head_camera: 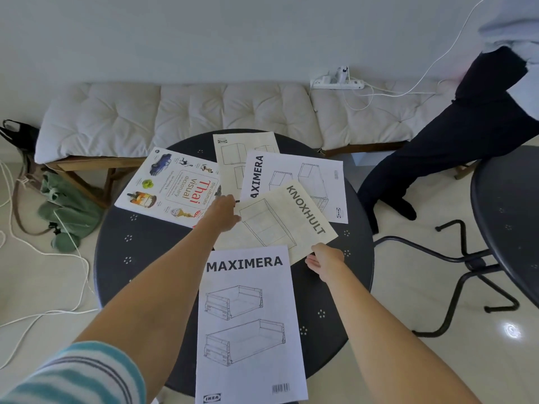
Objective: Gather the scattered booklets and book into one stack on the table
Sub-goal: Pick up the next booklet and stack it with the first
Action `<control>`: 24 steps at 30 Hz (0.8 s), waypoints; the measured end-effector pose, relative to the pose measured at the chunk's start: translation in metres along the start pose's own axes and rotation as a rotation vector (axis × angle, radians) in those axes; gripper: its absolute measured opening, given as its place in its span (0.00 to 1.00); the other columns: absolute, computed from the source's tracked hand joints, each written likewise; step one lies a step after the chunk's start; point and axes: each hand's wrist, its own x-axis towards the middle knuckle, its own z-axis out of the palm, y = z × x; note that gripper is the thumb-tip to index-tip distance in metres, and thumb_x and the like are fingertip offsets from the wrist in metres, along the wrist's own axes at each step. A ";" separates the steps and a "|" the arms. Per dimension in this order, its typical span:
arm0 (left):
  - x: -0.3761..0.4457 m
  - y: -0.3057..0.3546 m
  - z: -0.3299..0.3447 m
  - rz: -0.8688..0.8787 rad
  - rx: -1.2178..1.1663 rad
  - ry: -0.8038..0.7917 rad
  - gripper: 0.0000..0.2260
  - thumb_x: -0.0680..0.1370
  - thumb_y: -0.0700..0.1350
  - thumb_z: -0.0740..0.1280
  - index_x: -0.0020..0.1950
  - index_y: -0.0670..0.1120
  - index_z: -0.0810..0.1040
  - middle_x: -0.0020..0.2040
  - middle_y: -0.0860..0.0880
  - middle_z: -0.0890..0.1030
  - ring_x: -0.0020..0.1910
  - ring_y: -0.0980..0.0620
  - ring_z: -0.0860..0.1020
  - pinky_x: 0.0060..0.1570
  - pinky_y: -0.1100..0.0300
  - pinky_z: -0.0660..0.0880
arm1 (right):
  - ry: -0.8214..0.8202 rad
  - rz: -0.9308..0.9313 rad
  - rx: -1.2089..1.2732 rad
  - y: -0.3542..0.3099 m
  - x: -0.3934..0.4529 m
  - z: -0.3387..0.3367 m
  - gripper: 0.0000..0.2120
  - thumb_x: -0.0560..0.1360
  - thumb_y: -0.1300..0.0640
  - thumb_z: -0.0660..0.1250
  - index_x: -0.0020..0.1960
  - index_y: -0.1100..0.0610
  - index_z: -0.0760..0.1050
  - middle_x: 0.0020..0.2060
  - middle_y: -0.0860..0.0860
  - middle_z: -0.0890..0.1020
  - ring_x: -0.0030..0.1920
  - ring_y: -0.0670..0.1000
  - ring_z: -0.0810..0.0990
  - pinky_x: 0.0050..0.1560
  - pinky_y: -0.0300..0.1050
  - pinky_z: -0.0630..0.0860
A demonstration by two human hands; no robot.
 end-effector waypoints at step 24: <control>0.018 0.047 -0.052 0.149 -0.097 0.009 0.15 0.79 0.42 0.63 0.66 0.43 0.75 0.62 0.40 0.77 0.57 0.40 0.76 0.49 0.54 0.71 | -0.086 0.037 0.061 -0.009 0.004 0.021 0.09 0.71 0.63 0.74 0.42 0.64 0.73 0.54 0.61 0.81 0.56 0.56 0.81 0.53 0.47 0.79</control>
